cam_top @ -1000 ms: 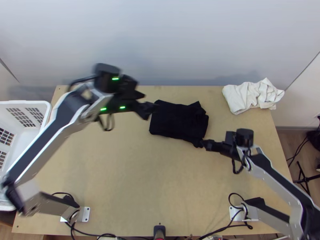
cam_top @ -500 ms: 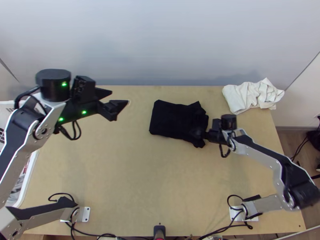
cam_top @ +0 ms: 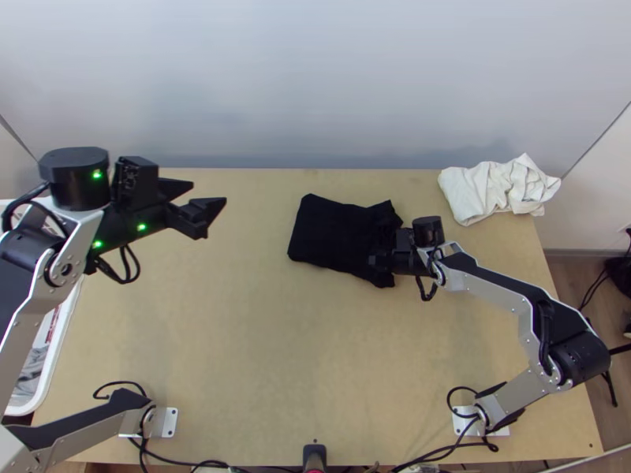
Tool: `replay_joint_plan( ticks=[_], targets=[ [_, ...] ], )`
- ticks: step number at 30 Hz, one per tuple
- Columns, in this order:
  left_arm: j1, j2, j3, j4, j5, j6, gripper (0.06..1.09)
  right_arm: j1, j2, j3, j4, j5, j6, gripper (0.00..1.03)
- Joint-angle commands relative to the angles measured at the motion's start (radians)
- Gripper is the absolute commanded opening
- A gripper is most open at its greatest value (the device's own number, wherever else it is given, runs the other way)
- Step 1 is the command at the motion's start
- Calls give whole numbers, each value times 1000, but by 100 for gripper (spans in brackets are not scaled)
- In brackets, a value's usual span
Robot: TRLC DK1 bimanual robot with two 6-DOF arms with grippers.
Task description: Fold the t-shirt
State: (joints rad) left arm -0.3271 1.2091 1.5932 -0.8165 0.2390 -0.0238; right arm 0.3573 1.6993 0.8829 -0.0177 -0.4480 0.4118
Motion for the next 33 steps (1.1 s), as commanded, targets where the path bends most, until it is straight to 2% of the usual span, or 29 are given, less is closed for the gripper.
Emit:
replay_joint_plan(
  ticks=[1,9,17,22,27,33],
  targets=[
    [54,-34,-50,0,10,18,104,-17,-64,5,-28,48,-48,3],
    [85,-77,-114,2,11,19,104,-107,-190,111,-108,88,-117,3],
    [94,-134,-184,2,11,18,104,-130,-194,214,-140,143,-173,3],
    [114,-163,-217,5,10,21,104,-161,-193,295,-163,143,-202,3],
    [125,-177,-231,5,11,25,104,-210,-168,392,-206,149,-261,3],
    [134,-180,-246,11,11,27,104,-288,-132,490,-220,158,-271,3]
  ],
)
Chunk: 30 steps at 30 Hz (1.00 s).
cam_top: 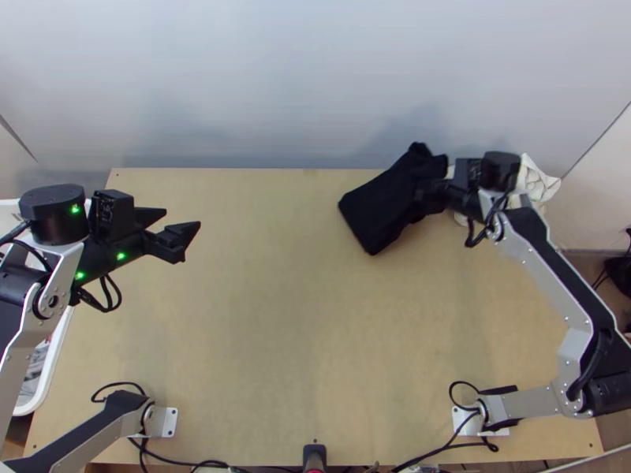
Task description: Fold the t-shirt
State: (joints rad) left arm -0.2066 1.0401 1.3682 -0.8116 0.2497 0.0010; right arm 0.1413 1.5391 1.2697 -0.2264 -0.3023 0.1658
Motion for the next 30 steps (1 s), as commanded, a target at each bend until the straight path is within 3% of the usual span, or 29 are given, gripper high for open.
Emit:
replay_joint_plan(
  ticks=[1,7,22,30],
  targets=[
    [13,-12,-26,6,0,2,104,-86,35,115,-5,12,-28,3],
    [26,-28,-35,12,-1,4,104,-169,49,192,65,12,-37,3],
    [65,-66,-86,12,0,13,104,-296,233,642,1,46,-25,3],
    [85,-100,-141,28,0,10,104,-421,381,913,-34,52,-28,3]
  ],
)
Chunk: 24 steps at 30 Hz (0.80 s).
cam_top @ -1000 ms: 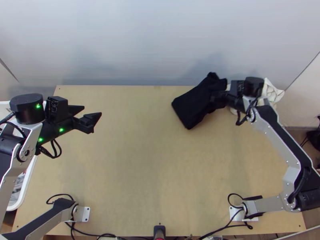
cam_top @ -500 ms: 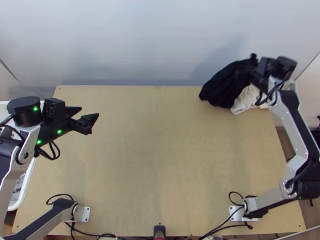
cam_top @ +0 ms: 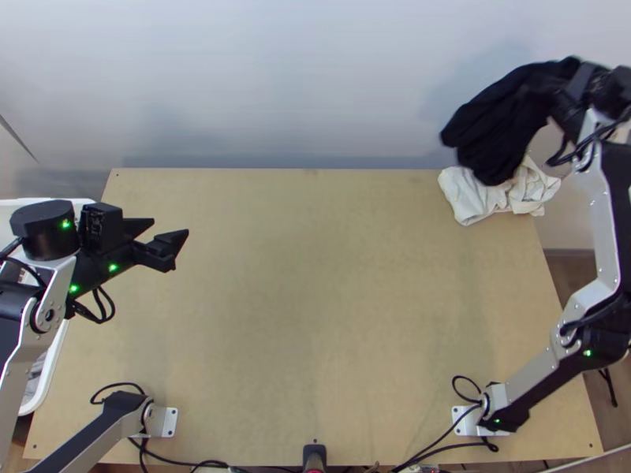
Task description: Fold the t-shirt
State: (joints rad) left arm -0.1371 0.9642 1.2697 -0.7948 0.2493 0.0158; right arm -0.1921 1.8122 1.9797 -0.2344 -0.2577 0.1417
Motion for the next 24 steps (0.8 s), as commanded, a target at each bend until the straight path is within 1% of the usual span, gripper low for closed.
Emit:
replay_joint_plan(
  ticks=[1,4,6,8,10,12,13,16,20,24],
  targets=[
    [16,-28,-53,12,1,-7,104,-101,125,225,-26,9,-7,3],
    [14,-35,-75,28,1,-17,104,-125,145,223,-28,8,2,3],
    [10,-36,-84,39,1,-25,104,-133,119,148,-28,6,16,3],
    [5,-38,-89,45,1,-34,104,-138,61,11,-6,6,18,3],
    [-2,-39,-95,45,1,-37,104,-138,-4,-177,115,5,16,3],
    [-4,-41,-102,46,1,-37,104,-138,-59,-380,271,-3,16,3],
    [-4,-42,-107,46,1,-39,104,-139,-77,-463,307,-12,16,3],
    [-4,-55,-125,49,1,-45,104,-130,-122,-654,319,-15,10,3],
    [-18,-78,-148,51,1,-60,104,-106,-166,-892,455,-14,10,3],
    [-21,-88,-159,51,1,-68,104,-102,-154,-976,497,-14,-1,3]
  ],
)
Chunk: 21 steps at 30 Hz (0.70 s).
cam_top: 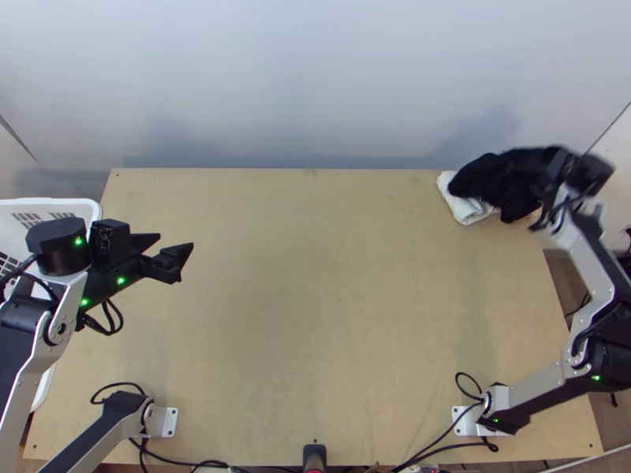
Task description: Fold the t-shirt
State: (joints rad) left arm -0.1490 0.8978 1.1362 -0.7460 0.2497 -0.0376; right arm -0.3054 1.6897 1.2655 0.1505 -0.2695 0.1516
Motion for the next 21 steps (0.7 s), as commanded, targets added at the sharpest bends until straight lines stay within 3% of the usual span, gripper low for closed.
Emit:
replay_joint_plan(
  ticks=[1,14,15,21],
  targets=[
    [-9,-25,-26,0,0,-15,104,9,-30,-273,116,-2,-20,3],
    [-9,-85,-24,-26,0,-42,104,-38,-1,-345,80,-2,-103,3],
    [-9,-86,-24,-26,0,-48,104,-35,-4,-360,73,-2,-116,10],
    [-4,-89,-75,-18,0,-73,104,-37,-58,-402,-2,-2,-121,84]
  ],
)
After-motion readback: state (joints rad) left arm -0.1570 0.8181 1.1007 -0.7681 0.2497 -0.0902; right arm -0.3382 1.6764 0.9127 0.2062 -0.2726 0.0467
